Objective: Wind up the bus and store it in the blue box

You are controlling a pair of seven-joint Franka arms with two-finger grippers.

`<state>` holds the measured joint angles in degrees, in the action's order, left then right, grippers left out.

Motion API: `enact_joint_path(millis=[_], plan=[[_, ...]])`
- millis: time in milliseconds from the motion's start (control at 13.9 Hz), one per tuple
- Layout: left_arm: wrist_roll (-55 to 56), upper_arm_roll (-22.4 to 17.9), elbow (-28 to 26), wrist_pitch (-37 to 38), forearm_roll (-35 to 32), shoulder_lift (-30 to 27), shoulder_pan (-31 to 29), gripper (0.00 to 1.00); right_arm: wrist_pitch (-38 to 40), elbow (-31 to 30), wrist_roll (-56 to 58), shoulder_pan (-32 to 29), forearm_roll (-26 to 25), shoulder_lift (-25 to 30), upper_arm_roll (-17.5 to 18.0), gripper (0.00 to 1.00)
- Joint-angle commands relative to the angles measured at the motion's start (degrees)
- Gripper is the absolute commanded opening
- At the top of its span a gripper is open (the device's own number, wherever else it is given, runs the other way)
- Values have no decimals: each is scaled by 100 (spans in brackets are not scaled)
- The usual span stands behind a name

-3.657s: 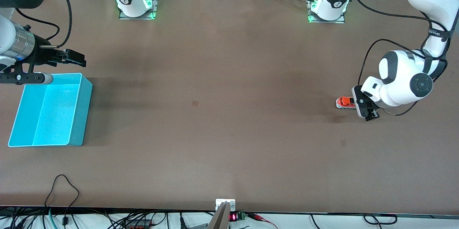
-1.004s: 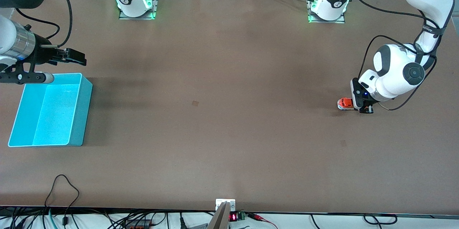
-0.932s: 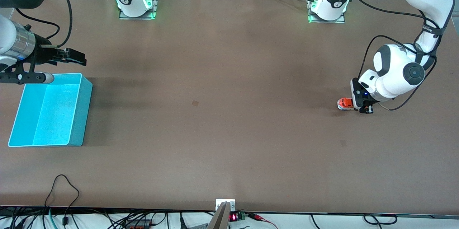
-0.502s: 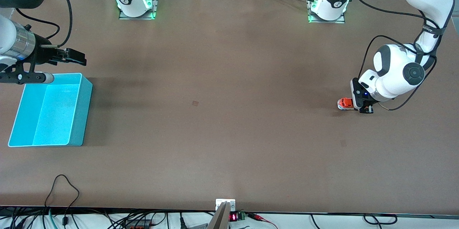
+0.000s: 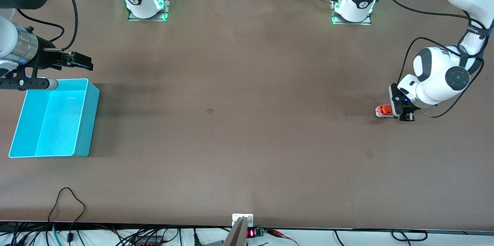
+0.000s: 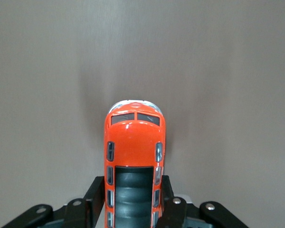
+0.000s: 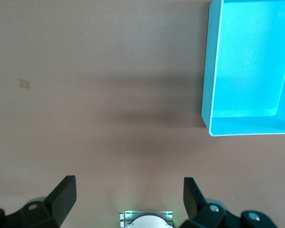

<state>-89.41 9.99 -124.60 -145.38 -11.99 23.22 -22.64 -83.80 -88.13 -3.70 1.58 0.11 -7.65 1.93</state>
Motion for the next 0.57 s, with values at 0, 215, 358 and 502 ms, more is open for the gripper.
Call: enact_joint_path(millis=[0,215,358,502], plan=[[-77,47,41,-43,-225,473,-355,27,83,23,54,-44,33,18,27,100],[-269,39,76,-43,-452,490,-688,27,83,23,54,-44,33,18,27,100],[-514,12,164,-43,-541,482,-829,27,83,23,54,-44,33,18,27,100],[-656,3,173,-35,-541,473,-909,32,83,23,54,-44,33,18,27,100]])
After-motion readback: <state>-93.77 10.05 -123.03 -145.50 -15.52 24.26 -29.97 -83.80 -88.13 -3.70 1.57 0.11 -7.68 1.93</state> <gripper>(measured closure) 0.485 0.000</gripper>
